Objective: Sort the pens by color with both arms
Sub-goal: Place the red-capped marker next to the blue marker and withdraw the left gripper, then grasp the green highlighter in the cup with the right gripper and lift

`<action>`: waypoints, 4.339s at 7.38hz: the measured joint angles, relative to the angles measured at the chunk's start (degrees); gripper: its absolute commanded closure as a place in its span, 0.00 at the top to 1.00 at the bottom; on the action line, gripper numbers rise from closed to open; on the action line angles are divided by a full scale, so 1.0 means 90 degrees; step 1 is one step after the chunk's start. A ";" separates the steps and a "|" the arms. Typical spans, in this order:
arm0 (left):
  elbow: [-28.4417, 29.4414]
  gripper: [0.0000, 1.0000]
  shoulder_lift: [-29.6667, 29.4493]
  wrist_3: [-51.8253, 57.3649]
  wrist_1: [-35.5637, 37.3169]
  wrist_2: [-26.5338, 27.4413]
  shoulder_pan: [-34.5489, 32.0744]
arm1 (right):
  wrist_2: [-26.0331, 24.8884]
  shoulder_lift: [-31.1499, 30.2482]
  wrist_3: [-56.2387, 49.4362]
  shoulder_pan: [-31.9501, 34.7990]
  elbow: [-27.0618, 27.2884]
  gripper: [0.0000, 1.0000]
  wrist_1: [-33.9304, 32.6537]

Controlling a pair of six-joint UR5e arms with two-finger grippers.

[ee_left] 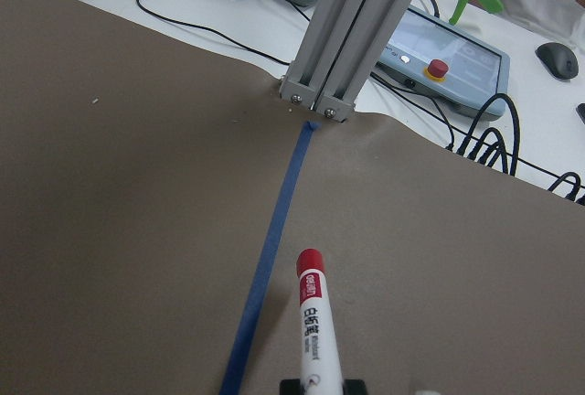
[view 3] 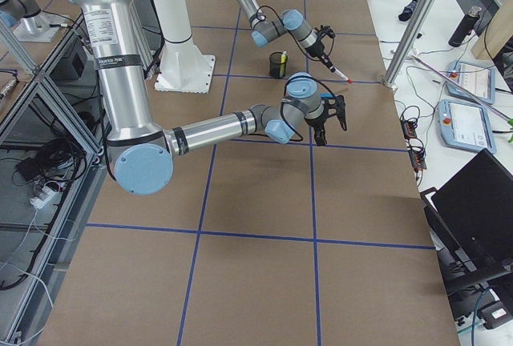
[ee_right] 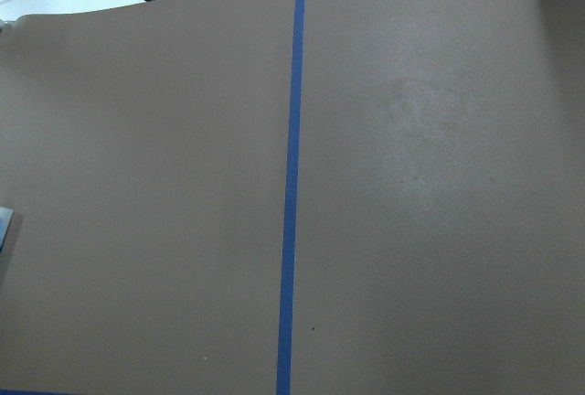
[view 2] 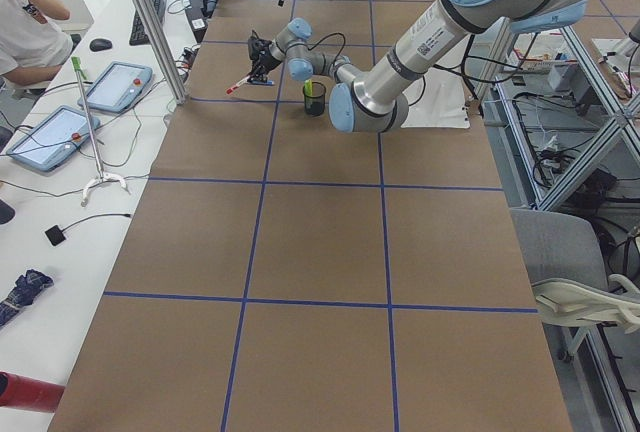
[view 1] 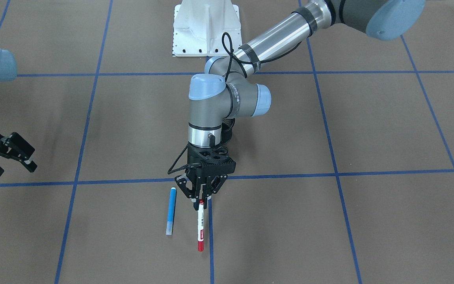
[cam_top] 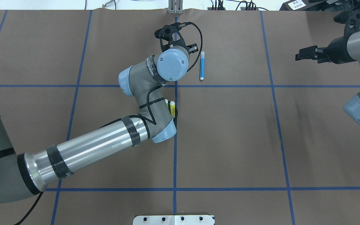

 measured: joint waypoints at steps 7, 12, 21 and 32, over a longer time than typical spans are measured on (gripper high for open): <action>-0.0297 0.99 0.0025 0.0471 0.0062 -0.0223 0.0085 | 0.0002 0.0137 0.0045 -0.0022 -0.0025 0.99 -0.0030; -0.2918 0.99 0.1582 0.1698 0.1565 -0.2600 -0.1030 | -0.0074 0.1551 0.2107 -0.0635 -0.0152 0.99 -0.0867; -0.5561 0.99 0.5478 0.4940 0.2110 -0.5987 -0.3694 | -0.1435 0.4224 0.1010 -0.2842 0.0009 0.86 -0.4170; -0.5827 0.99 0.6242 0.5291 0.2124 -0.6066 -0.3952 | -0.1561 0.5041 -0.3281 -0.3469 -0.1104 0.62 -0.4820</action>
